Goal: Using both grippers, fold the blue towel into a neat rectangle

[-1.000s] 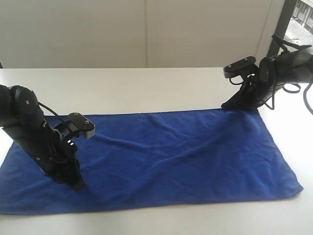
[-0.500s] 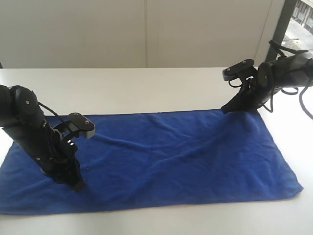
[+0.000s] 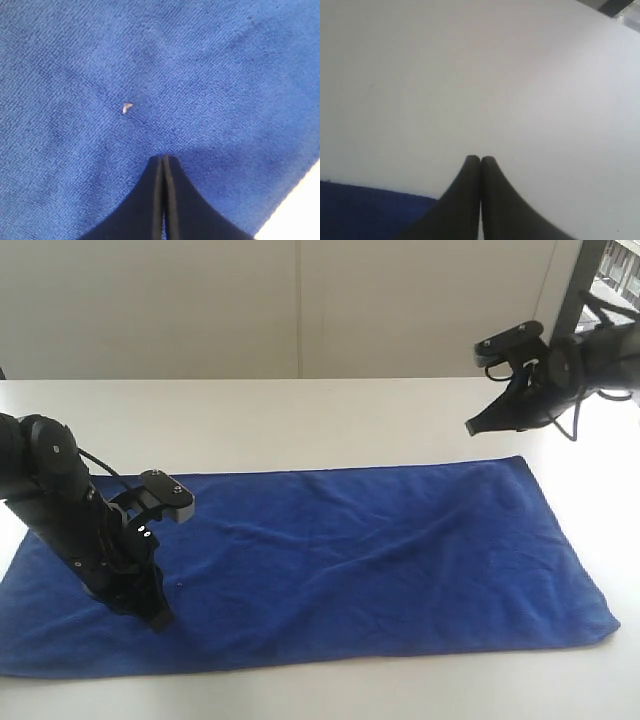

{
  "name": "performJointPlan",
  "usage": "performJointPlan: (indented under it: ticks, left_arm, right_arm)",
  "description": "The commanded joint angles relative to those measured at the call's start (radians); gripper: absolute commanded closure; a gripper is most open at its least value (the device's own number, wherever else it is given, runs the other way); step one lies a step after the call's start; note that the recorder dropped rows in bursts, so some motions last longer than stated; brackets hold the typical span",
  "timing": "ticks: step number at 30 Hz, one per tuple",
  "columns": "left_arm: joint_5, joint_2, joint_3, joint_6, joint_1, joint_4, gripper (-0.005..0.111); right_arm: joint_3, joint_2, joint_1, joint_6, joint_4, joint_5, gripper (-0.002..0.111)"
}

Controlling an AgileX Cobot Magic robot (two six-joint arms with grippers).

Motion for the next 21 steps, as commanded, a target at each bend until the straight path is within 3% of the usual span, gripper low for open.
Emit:
performJointPlan:
  ticks: [1,5,12,17,21]
  left_arm:
    - [0.016,0.056,0.034,-0.003,-0.005,0.026,0.107]
    - [0.065,-0.002,0.008,-0.002,-0.005,0.048,0.107]
    - [0.120,-0.190,-0.058,-0.039,-0.004,0.088,0.107]
    - [0.258,-0.293,-0.062,-0.237,0.026,0.308,0.107]
    - [0.334,-0.316,-0.019,-0.319,0.050,0.377,0.107]
  right_arm:
    - [-0.005,-0.073,-0.006,0.006,0.011,0.115,0.108]
    - [-0.001,-0.153,-0.006,0.004,0.050,0.285,0.108]
    - [0.073,-0.317,0.040,-0.004,0.077,0.347,0.108]
    - [0.189,-0.457,0.088,0.003,0.077,0.429,0.108]
    - [0.317,-0.545,0.104,0.046,0.073,0.525,0.108]
